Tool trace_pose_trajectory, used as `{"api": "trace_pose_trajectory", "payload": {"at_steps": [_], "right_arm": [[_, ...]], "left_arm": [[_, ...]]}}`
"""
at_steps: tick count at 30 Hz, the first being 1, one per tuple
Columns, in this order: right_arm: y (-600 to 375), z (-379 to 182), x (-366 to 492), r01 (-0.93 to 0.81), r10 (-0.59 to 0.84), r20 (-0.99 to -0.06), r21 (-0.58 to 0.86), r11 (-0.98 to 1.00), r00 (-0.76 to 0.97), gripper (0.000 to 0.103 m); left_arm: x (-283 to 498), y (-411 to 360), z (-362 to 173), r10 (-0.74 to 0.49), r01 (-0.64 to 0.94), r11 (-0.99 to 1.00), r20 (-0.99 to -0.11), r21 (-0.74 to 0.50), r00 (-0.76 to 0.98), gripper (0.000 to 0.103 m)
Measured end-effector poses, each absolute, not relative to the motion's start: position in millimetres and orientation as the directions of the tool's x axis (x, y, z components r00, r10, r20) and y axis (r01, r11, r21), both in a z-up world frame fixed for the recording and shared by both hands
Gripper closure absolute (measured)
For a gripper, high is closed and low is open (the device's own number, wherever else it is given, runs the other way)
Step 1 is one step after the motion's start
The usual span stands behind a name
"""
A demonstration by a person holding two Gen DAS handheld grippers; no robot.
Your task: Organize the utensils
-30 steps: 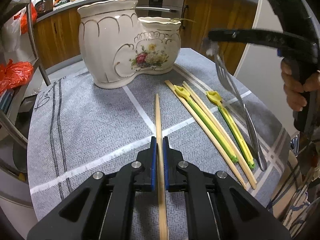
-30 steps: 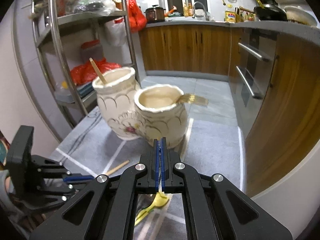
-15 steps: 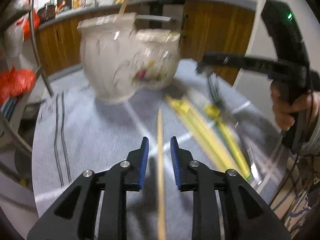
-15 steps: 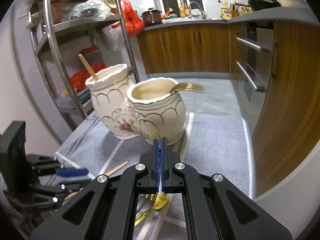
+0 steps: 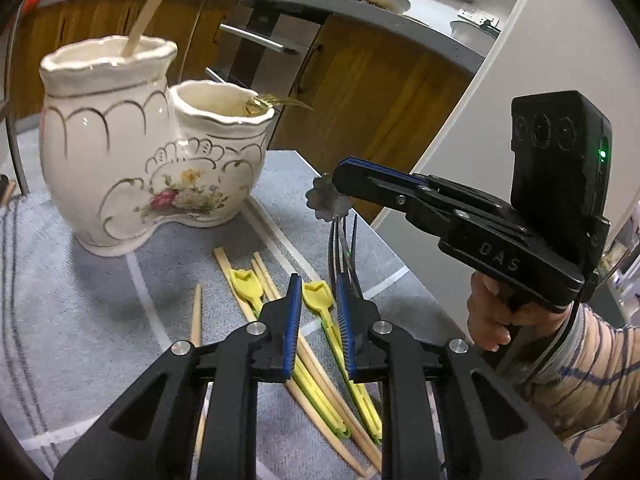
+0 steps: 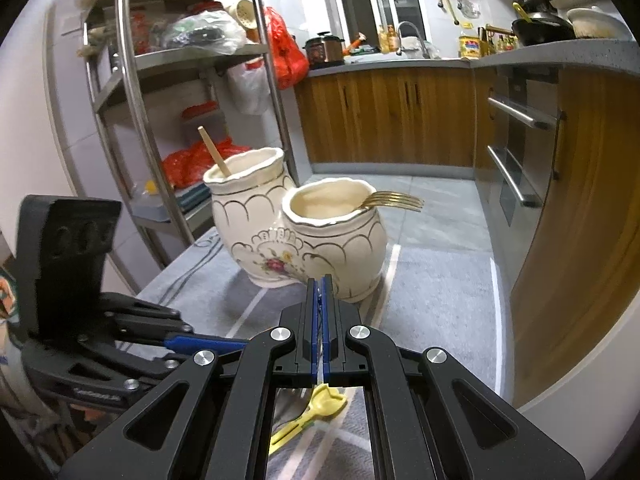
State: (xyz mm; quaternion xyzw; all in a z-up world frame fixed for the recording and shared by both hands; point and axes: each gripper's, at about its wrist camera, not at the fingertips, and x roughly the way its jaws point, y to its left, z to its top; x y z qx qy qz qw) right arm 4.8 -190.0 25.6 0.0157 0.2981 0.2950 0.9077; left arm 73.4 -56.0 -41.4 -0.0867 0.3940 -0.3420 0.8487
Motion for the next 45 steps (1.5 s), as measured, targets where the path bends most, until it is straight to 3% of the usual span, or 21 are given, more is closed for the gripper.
{"api": "trace_pose_trajectory", "payload": {"at_steps": [8,11,17,29,34,35,38,45], "right_arm": [[-189.8,27.8,1.5,-0.549,0.566,-0.513,0.204,0.810,0.645,0.101],[-189.7,28.6,0.3,-0.558,0.572,-0.511,0.201,0.805,0.642,0.101],[-191.4,28.7,2.1,-0.544,0.560,-0.508,0.199,0.815,0.655,0.101],[-207.0,38.0,-13.8,-0.519,0.534,-0.482,0.177,0.836,0.694,0.101],[-210.1,41.1,-17.9,-0.509,0.526,-0.469,0.175,0.843,0.709,0.101],[-210.1,41.7,-18.3,-0.507,0.524,-0.468,0.174,0.844,0.712,0.101],[-209.4,45.1,-21.3,-0.501,0.517,-0.462,0.168,0.849,0.721,0.101],[-208.3,57.0,-31.2,-0.494,0.494,-0.436,0.124,0.861,0.752,0.101]], "left_arm": [[82.5,-59.4,-45.7,-0.702,0.502,0.705,-0.591,-0.501,0.397,0.089],[85.8,-60.6,-47.1,-0.716,0.503,0.692,-0.584,-0.518,0.383,0.101],[83.8,-58.1,-45.7,-0.707,0.508,0.701,-0.581,-0.500,0.404,0.103],[61.9,-50.8,-44.7,-0.453,0.492,0.853,-0.713,-0.174,0.535,0.103],[56.2,-32.1,-48.3,-0.322,0.439,0.897,-0.755,-0.051,0.571,0.100],[54.4,-29.9,-49.2,-0.302,0.438,0.899,-0.761,-0.026,0.574,0.094],[52.2,-27.0,-52.3,-0.274,0.437,0.900,-0.775,0.003,0.569,0.081],[45.4,-36.6,-63.2,-0.249,0.458,0.888,-0.799,0.036,0.547,0.081]]}}
